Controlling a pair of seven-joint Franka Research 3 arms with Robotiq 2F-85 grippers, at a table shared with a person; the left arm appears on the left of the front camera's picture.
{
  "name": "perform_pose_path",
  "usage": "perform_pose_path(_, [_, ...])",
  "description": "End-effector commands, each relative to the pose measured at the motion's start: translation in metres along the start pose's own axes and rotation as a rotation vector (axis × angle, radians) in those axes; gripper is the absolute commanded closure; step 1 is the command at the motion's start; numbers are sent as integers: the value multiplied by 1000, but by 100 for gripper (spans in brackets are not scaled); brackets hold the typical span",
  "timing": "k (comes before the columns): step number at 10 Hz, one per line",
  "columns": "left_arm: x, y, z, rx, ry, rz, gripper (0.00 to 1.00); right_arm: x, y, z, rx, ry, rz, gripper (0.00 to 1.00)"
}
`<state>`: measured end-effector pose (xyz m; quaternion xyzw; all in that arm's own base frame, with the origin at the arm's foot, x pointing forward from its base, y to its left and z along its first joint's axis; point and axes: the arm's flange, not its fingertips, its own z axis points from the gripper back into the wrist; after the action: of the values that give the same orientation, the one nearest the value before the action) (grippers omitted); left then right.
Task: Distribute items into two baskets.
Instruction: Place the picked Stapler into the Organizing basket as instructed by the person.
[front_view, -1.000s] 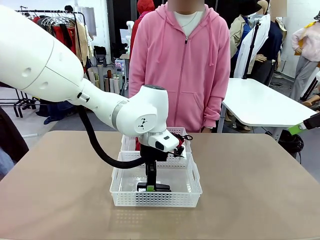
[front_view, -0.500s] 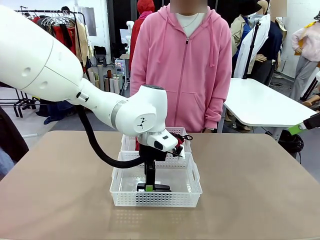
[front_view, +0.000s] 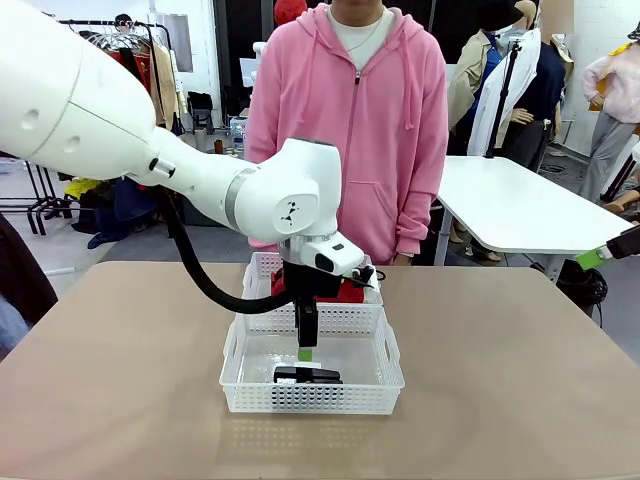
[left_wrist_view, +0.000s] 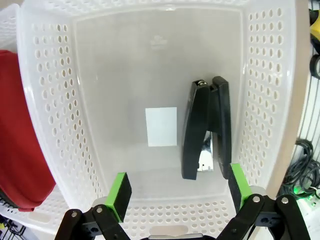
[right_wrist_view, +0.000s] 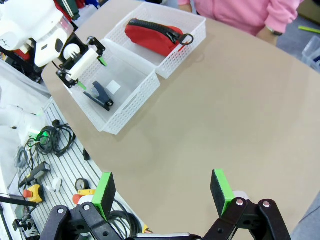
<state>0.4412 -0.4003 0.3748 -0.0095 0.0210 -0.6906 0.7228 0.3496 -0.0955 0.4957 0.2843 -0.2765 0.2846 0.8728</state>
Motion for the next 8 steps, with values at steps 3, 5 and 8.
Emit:
perform_pose_path(3, [0, -2, 5, -2, 0, 1, 0, 2, 0, 0, 11, -19, 2, 0])
perform_pose_path(5, [0, -2, 5, -2, 0, 1, 0, 2, 0, 0, 11, -19, 2, 0])
perform_pose_path(8, [0, -2, 5, -2, 0, 1, 0, 2, 0, 0, 11, -19, 2, 0])
